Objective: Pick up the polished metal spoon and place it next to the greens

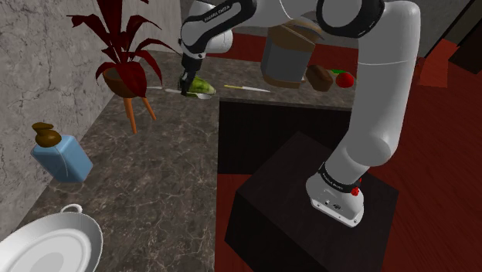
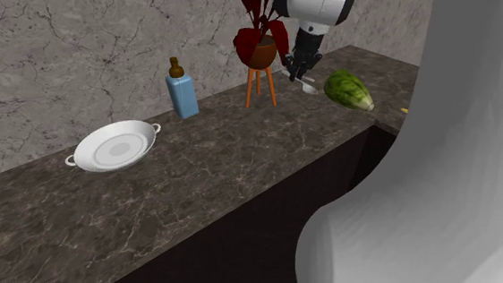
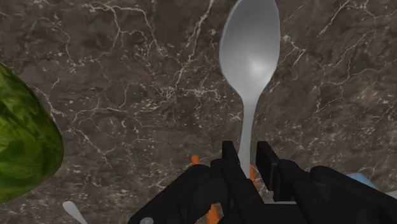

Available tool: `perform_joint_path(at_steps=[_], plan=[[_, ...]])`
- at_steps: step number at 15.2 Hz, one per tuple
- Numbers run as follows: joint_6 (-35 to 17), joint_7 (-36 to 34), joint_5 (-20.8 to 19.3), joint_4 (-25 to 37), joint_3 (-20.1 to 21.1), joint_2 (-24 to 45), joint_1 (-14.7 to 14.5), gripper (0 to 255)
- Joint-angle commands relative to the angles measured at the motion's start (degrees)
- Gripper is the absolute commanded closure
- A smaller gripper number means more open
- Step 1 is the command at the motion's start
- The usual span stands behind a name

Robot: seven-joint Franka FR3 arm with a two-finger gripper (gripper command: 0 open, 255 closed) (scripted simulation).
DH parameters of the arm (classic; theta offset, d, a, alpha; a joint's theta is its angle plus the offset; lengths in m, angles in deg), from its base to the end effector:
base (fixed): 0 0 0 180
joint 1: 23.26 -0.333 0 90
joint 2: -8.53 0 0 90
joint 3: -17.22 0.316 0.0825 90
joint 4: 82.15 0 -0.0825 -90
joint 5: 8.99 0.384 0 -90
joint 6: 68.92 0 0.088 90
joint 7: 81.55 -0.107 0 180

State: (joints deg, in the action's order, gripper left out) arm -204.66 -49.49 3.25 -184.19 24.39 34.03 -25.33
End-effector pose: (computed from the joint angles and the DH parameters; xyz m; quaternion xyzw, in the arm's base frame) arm 0.6599 0.1022 0.3232 -0.9529 -0.2751 -0.0909 0.0898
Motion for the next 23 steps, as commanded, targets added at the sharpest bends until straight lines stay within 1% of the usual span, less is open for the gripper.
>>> perform_joint_path(at_steps=[1,5,6,23], plan=[[2.2,1.5,-0.2,4.7,-0.5,2.9,1.3,255],[6.6,4.4,-0.4,14.0,-1.4,8.4,3.9,255],[7.2,4.6,-0.4,15.0,-1.5,9.1,4.1,255],[-1.7,6.8,0.3,13.4,-1.1,16.4,4.1,255]])
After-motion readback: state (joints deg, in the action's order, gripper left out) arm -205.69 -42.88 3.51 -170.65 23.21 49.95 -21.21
